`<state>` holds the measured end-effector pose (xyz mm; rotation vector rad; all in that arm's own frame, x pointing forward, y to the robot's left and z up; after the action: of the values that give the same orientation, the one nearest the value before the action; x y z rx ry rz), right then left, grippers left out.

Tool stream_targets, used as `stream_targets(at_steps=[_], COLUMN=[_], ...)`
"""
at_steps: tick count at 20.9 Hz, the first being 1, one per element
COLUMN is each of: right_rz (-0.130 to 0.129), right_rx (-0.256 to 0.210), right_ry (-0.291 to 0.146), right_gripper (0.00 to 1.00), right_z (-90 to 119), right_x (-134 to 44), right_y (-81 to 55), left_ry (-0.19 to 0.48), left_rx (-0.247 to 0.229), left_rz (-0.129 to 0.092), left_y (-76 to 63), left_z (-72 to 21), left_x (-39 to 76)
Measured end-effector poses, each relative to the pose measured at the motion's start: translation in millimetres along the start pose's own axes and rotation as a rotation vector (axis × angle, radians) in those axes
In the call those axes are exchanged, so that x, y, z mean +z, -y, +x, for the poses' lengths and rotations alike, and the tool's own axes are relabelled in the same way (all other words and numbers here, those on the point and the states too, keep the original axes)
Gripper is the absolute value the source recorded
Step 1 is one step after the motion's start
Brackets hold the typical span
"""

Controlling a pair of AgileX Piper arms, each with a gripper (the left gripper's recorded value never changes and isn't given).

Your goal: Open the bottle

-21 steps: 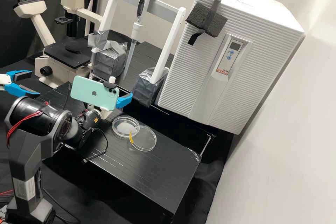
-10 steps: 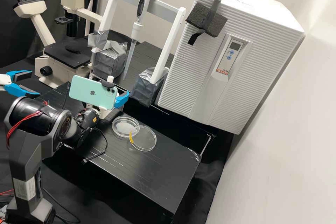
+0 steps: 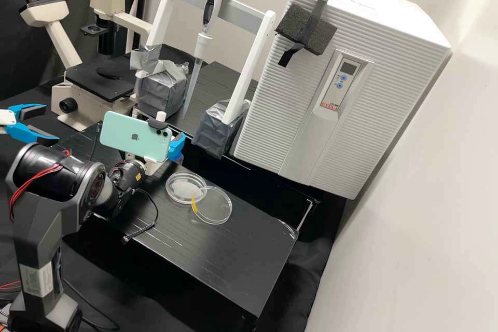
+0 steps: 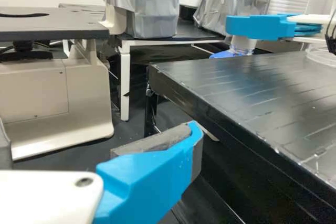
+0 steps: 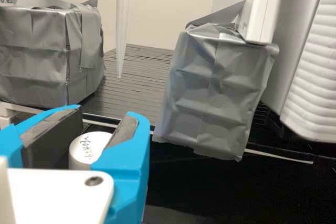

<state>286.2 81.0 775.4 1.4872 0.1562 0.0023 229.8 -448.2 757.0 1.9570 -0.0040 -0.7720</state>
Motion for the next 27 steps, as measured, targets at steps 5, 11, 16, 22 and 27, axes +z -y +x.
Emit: stream_targets(at_steps=[5, 11, 16, 22, 27], right_rz=[0.0, 0.002, 0.002, 0.004, 0.013], right_rx=[-0.004, -0.005, -0.005, -0.007, 0.023], right_ry=[-0.005, -0.005, -0.006, -0.006, -0.03], right_gripper=[0.0, 0.0, 0.0, 0.0, 0.0], right_z=[0, 0, 0, -2, -5], right_x=[-1.4, -1.9, -2.1, -3.7, -10.4], right_y=[1.2, 1.6, 1.8, -0.2, -9.2], left_ry=[-0.001, -0.007, -0.012, -0.028, -0.028], left_rx=[-0.001, 0.001, 0.004, 0.015, 0.017], left_rz=[-0.001, -0.002, -0.005, -0.013, -0.018], left_y=[0.4, 0.0, -0.2, -1.3, -0.7], left_z=[-0.4, -1.0, -1.0, -1.1, -0.2], left_x=[0.0, -1.3, -1.7, -3.2, -1.7])
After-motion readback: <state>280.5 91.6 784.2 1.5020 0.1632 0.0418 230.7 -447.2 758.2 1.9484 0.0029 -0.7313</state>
